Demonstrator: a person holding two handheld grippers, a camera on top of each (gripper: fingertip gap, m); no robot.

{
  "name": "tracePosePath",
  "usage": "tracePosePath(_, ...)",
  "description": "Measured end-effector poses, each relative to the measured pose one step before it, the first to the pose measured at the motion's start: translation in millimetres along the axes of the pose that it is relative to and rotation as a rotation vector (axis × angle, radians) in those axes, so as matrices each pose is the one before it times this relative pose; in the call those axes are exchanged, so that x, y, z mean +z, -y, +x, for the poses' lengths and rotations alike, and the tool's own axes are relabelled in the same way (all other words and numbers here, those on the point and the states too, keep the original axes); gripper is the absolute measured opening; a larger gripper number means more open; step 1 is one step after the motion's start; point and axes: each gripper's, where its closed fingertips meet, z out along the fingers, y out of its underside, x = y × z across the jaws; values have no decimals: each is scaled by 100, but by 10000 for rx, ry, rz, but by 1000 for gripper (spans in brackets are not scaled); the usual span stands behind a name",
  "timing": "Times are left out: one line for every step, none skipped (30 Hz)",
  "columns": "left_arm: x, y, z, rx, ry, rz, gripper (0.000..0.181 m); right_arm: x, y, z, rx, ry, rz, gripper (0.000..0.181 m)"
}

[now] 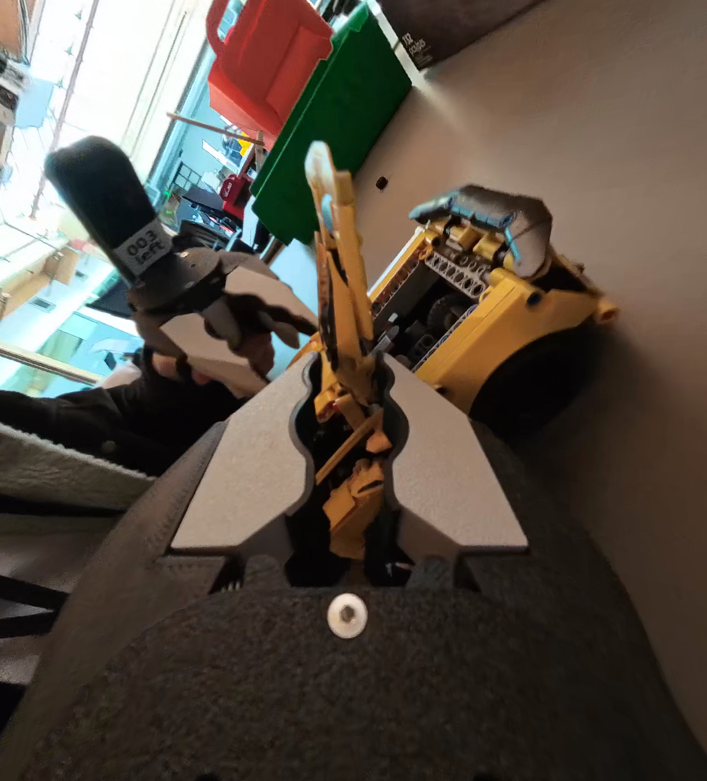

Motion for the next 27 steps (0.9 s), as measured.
tracePosePath(-277, -308, 704, 237, 272, 87, 45, -620, 422, -30, -349, -80, 77, 27)
tracePosePath(-281, -332, 804, 182, 242, 177, 48, -679, 445, 287, -395, -248, 115, 26)
tracePosePath(-259, -407, 655, 172, 314, 181, 50, -635, 223, 600, -490, -421, 26, 27)
tracePosePath(-258, -481, 462, 198, 397, 120, 53, -507, -10, 698, -531, -449, -94, 30)
tracePosePath(-278, -554, 319, 252, 419, 55, 54, -351, -175, 566, -562, -338, -151, 31)
tracePosePath(-281, -671, 123, 253, 450, -46, 54, -232, -21, 570, -525, -319, -7, 31)
tracePosePath(-321, -720, -40, 124, 474, -119, 56, -110, 234, 770, -404, -408, 201, 34)
tracePosePath(-399, -700, -15, -59, 366, -107, 58, 65, 354, 729, -274, -303, 303, 38)
tracePosePath(-493, -534, 154, -184, 166, -9, 60, 282, 308, 798, -75, -239, 297, 42)
tracePosePath(-573, -313, 256, -255, 57, 113, 66, 480, 155, 785, 106, -126, 139, 55)
tracePosePath(-577, -246, 287, -260, 20, 112, 68, 613, 92, 350, 213, 231, -15, 61)
tracePosePath(-397, -453, 332, -221, -54, -62, 69, 628, 153, -106, 359, 551, -64, 61)
tracePosePath(-54, -838, 292, -150, -100, -335, 69, 596, 173, -331, 530, 693, -76, 64)
tracePosePath(189, -1050, 56, -57, -19, -471, 69, 584, -63, -594, 731, 769, -221, 64)
tracePosePath(101, -674, 50, -55, -62, -245, 73, 556, -311, -792, 604, 775, -344, 66)
tracePosePath(-56, -252, 204, -115, -187, -20, 73, 375, -72, -147, 392, 209, -56, 69)
tracePosePath(-31, -263, 234, -94, -231, -135, 74, 66, -133, -60, 82, 61, 59, 66)
tracePosePath(-5, -164, 171, -125, -223, -163, 74, -95, -282, -80, 2, 68, -29, 62)
tracePosePath(14, -47, 80, -110, -212, -151, 74, -233, -244, -22, 85, 98, -66, 55)
tracePosePath(61, -21, 46, -24, -257, -170, 74, -246, -132, 134, 270, 67, -41, 49)
tracePosePath(21, 165, -181, 17, -189, -107, 74, -211, 34, 67, 367, 135, 63, 45)
tracePosePath(-94, 423, -519, 68, -16, 16, 74, -169, 122, 37, 357, 147, 128, 45)
tracePosePath(-112, 373, -553, 171, 13, -85, 70, -150, 153, 135, 266, 37, 127, 45)
tracePosePath(26, 205, -366, 136, -33, -229, 70, -220, 275, 286, 137, -129, 187, 43)
tracePosePath(73, 275, -294, 203, 43, -179, 69, -231, 217, 317, 2, -193, 128, 41)
tracePosePath(65, 308, -259, 320, 109, -146, 69, -197, 96, 304, -106, -211, 40, 37)
tracePosePath(37, 274, -297, 246, 105, -156, 69, -206, 67, 268, -175, -223, 6, 35)
